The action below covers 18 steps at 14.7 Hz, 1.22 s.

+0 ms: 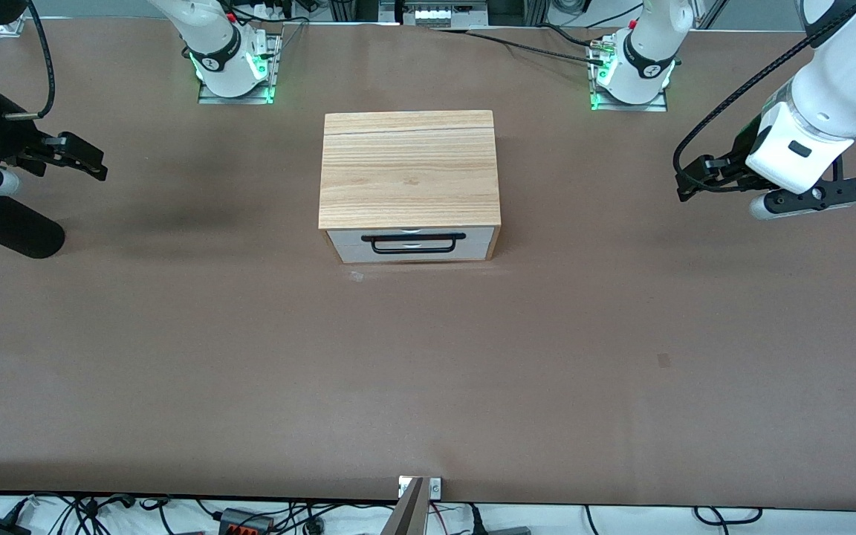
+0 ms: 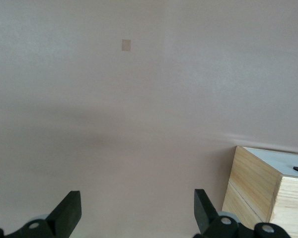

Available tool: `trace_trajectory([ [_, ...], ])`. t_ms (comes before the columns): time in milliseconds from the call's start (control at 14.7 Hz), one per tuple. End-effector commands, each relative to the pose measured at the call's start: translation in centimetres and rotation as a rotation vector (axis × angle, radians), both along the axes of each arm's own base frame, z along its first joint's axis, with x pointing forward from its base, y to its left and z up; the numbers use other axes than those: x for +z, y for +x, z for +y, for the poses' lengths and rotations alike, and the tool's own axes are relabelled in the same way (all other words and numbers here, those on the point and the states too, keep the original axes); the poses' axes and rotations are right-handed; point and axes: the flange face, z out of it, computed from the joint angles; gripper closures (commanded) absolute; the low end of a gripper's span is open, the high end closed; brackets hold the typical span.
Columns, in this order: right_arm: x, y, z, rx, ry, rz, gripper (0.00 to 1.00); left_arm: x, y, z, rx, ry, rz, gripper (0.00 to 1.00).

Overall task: Pull top drawer with both arms simultaneously
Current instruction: 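Move the right gripper and the left gripper toward the drawer handle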

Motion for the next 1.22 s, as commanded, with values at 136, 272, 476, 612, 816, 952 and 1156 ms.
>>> trace_trajectory([
  [136,0.4,0.1,0.1,0.0,0.011,0.007,0.0,0.2,0.2,0.1,0.01,-0.009,0.01,0.0],
  [272,0.4,0.2,0.0,-0.001,0.011,0.007,0.0,-0.1,0.5,0.0,0.01,-0.013,0.011,0.0],
  [476,-0.8,0.2,0.9,0.008,0.009,0.053,0.0,-2.1,1.4,-0.6,0.026,-0.12,0.061,0.0],
  [612,-1.5,0.0,1.2,0.018,0.009,0.101,0.0,-2.2,2.4,-1.1,0.025,-0.147,0.061,0.0],
  [816,-4.0,0.0,3.0,0.051,0.003,0.222,0.0,-7.2,4.7,-3.4,0.007,-0.22,0.14,0.0],
  [952,-4.2,1.5,4.5,0.075,0.0,0.212,0.0,-10.8,6.7,-5.1,0.037,-0.363,0.151,0.0],
  [1156,-5.5,5.0,6.4,0.107,0.0,0.208,0.0,-15.3,8.3,-9.4,-0.009,-0.542,0.145,0.0],
])
